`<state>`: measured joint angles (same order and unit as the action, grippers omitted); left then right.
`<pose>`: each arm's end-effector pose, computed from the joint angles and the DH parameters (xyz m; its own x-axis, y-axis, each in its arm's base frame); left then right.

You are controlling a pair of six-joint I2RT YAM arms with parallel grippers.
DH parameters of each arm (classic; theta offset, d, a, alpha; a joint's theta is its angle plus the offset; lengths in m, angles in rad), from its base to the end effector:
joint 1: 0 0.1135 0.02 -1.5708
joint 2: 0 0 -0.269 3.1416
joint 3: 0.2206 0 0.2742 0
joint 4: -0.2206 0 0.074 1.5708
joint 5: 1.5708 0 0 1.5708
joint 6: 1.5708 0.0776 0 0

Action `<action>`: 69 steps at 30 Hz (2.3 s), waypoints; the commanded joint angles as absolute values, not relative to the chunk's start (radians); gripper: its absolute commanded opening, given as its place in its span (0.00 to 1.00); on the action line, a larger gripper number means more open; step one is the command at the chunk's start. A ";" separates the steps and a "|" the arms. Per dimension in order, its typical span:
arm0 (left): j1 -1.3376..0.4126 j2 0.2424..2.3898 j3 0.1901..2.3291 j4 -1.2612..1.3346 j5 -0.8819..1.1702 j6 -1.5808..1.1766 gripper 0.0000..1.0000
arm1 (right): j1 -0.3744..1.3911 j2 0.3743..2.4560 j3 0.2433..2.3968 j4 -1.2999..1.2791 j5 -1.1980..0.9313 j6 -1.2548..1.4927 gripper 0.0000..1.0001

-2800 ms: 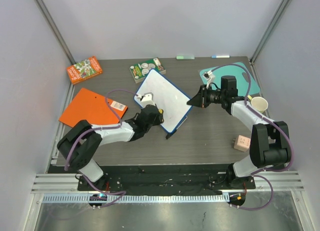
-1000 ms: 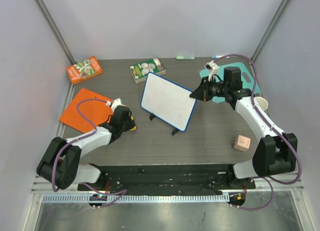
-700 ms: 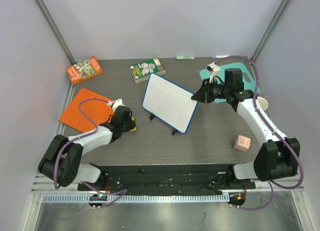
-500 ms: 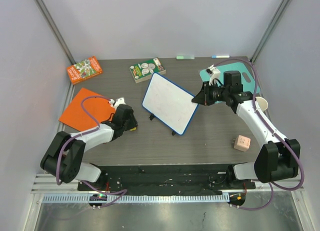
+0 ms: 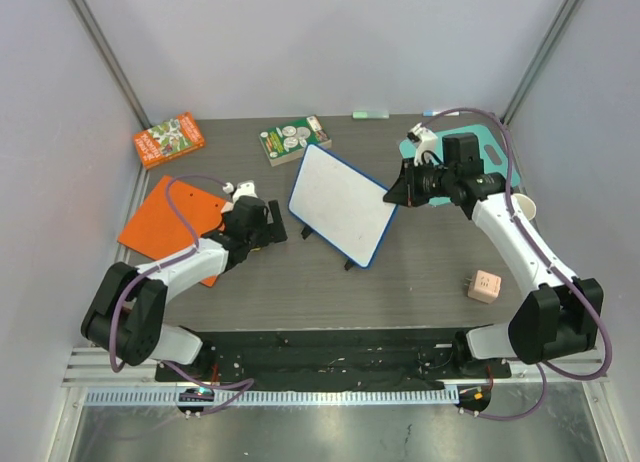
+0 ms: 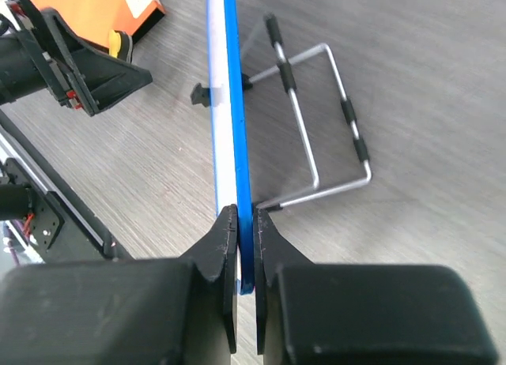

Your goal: Erase the whiteboard

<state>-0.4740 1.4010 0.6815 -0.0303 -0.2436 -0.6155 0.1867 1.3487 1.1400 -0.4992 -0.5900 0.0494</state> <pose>0.2973 -0.1315 0.1457 -0.6602 -0.2911 -0.6924 -0.1166 0.9504 -0.2883 0.3262 0.1056 0.2891 -0.6663 -0.0841 -0.7409 -0.5373 0.7431 0.3988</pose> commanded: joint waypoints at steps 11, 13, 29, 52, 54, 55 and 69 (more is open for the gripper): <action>-0.479 1.417 0.709 -0.071 -0.219 -0.546 1.00 | 0.178 1.352 1.263 -0.611 -0.348 -0.129 0.01; -0.479 1.433 0.709 -0.063 -0.219 -0.549 1.00 | 0.178 1.344 1.246 -0.607 -0.357 -0.120 0.01; -0.479 1.456 0.726 -0.046 -0.163 -0.574 1.00 | 0.236 1.238 1.000 -0.532 -0.276 -0.003 0.06; -0.479 1.496 0.744 -0.052 -0.149 -0.592 1.00 | 0.238 1.238 1.026 -0.574 -0.005 0.067 0.58; -0.479 1.490 0.746 -0.051 -0.144 -0.594 1.00 | 0.239 1.223 1.034 -0.575 0.044 0.077 0.60; -0.479 1.488 0.742 -0.048 -0.140 -0.595 1.00 | 0.239 1.192 1.037 -0.575 0.054 0.081 0.60; -0.477 1.523 0.788 -0.110 -0.178 -0.612 1.00 | 0.417 1.110 1.088 -0.440 -0.192 0.201 0.12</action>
